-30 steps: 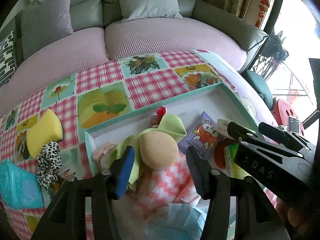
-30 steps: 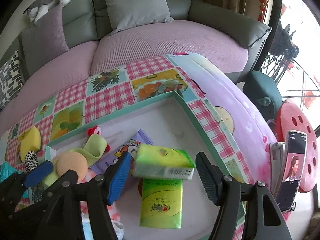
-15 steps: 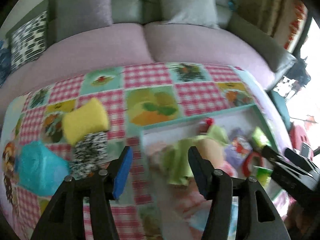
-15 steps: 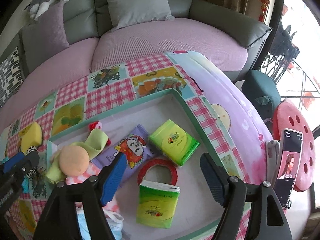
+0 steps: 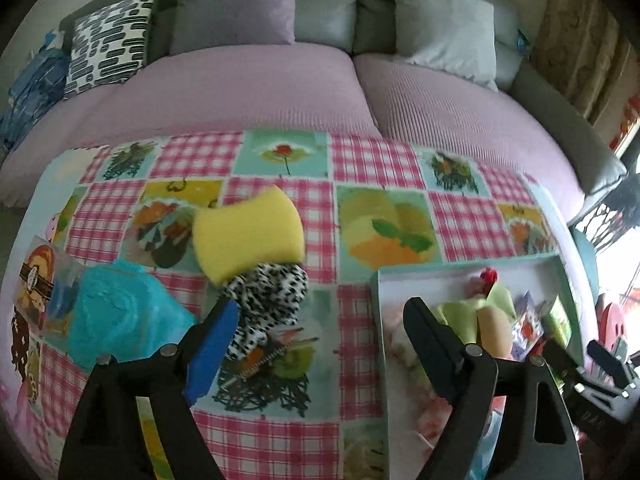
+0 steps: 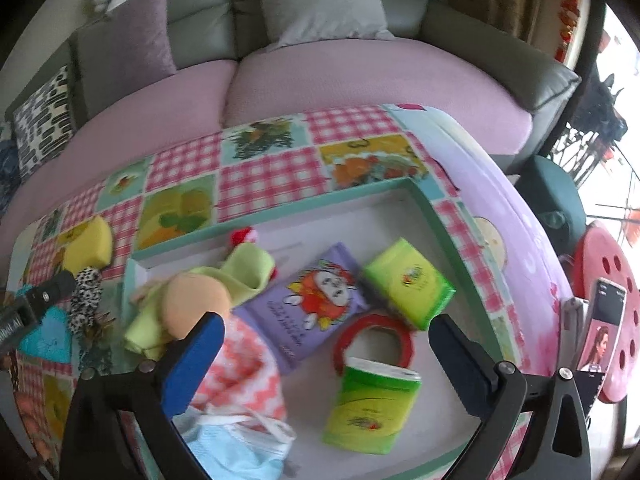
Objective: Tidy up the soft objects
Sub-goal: 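Move both open tools back toward the yellow sponge and leopard scrunchie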
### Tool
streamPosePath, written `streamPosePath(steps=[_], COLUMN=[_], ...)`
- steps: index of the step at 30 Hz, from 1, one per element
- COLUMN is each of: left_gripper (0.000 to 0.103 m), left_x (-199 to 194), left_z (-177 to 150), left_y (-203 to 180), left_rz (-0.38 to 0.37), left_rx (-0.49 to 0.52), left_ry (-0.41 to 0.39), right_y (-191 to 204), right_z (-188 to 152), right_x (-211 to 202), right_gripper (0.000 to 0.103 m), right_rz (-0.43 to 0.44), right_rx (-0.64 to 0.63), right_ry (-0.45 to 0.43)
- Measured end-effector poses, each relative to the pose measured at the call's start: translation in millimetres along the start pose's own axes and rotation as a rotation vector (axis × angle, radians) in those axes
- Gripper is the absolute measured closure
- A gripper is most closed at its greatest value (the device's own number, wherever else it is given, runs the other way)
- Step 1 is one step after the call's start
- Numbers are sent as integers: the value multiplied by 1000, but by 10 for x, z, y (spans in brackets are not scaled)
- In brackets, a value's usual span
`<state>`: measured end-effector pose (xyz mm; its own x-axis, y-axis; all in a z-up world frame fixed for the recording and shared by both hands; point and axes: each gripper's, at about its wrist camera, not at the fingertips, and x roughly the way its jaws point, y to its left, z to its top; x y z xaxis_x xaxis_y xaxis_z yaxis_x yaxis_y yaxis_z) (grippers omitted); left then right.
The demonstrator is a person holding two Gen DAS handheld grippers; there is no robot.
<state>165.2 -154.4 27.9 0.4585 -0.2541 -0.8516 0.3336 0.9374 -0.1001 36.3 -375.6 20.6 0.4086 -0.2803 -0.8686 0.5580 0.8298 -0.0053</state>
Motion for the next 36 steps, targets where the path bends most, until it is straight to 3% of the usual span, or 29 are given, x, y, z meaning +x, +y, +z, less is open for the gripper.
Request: streamPosePath(steps=[5, 11, 19, 29, 36], left_gripper=[17, 17, 17, 17, 17], left_x=[-181, -413, -442, -390, -290], left_z=[76, 122, 66, -43, -84], left_y=[211, 602, 1274, 1955, 2247], left_rz=[-15, 44, 113, 220, 226], left_rx=[-41, -91, -218, -321, -370], left_ry=[-45, -95, -59, -28, 0], right_y=[225, 567, 1045, 1686, 2125], right_z=[28, 49, 24, -85, -198], right_x=[-46, -186, -351, -273, -103], right_gripper=[0, 0, 0, 0, 1], right_rz=[37, 108, 205, 274, 259], right_rx=[-46, -99, -166, -250, -334], right_ry=[-11, -48, -90, -65, -17])
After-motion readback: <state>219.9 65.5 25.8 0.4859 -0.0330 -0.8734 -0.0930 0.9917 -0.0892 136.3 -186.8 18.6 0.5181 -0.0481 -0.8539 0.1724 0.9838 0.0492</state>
